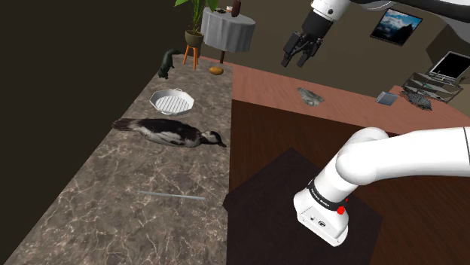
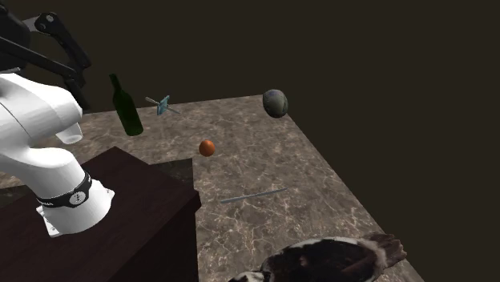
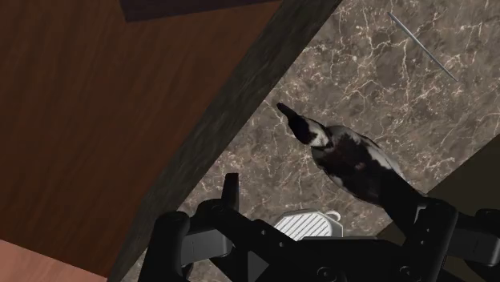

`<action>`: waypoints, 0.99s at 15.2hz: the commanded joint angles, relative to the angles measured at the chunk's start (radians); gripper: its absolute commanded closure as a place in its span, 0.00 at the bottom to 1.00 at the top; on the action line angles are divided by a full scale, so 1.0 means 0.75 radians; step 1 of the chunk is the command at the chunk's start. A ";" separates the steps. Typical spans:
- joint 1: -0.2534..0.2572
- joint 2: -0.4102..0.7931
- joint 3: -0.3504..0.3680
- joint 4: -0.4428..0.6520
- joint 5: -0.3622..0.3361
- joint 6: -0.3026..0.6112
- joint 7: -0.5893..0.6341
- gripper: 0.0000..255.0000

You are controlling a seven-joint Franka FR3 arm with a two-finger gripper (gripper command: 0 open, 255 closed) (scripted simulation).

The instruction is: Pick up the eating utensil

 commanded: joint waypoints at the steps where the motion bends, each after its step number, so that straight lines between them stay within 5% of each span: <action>1: 0.000 0.000 0.000 0.000 0.000 0.000 0.000 0.00; 15: 0.197 0.361 0.174 -0.187 0.075 0.475 -0.064 0.00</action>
